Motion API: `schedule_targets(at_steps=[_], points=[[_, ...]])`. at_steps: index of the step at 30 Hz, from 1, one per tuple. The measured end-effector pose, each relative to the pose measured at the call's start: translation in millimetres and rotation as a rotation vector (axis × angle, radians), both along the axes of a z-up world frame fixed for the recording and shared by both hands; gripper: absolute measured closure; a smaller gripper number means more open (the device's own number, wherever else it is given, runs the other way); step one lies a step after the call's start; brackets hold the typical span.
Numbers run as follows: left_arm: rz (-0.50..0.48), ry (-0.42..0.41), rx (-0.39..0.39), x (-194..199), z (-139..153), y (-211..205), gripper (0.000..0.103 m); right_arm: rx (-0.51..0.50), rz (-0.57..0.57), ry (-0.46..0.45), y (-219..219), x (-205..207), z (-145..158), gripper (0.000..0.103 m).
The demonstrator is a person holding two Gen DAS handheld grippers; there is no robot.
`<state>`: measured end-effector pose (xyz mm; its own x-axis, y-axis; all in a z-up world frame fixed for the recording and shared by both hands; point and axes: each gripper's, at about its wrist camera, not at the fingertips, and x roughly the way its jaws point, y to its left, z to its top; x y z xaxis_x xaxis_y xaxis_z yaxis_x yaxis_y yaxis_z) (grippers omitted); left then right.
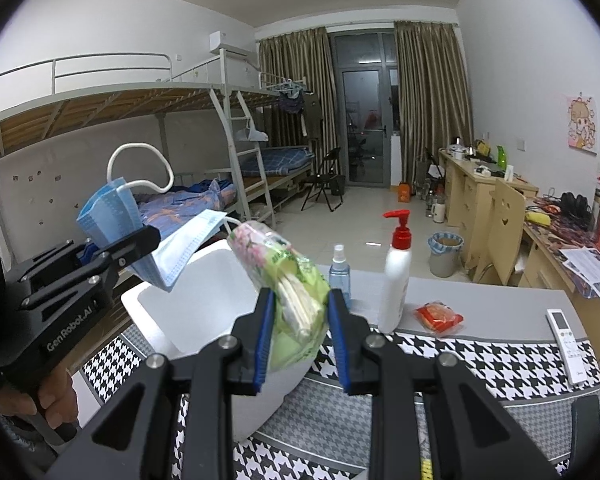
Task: Organize soft objects
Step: 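Lower the blue mask into the foam box and open the left gripper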
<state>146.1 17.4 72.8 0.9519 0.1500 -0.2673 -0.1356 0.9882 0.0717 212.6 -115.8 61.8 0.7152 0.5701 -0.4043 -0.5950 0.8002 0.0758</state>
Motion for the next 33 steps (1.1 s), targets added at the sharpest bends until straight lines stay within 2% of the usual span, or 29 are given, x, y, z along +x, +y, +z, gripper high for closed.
schedule_targets(at_steps=[15,27,29,33], points=[[0.02,0.06,-0.037,17.8,-11.2,16.5,0.086,-0.025,0.013,0.02,17.9,5.9,-5.3,0.072],[-0.003,0.116,-0.07,32.6,-19.0,27.8,0.086,-0.042,0.008,0.022,27.1,7.6,-6.8,0.072],[-0.006,0.133,-0.072,38.6,-19.8,30.3,0.081,-0.044,0.003,0.019,27.7,7.6,-6.7,0.072],[0.002,0.156,-0.082,43.0,-23.6,37.1,0.041,-0.051,-0.002,0.022,30.4,8.4,-7.6,0.072]])
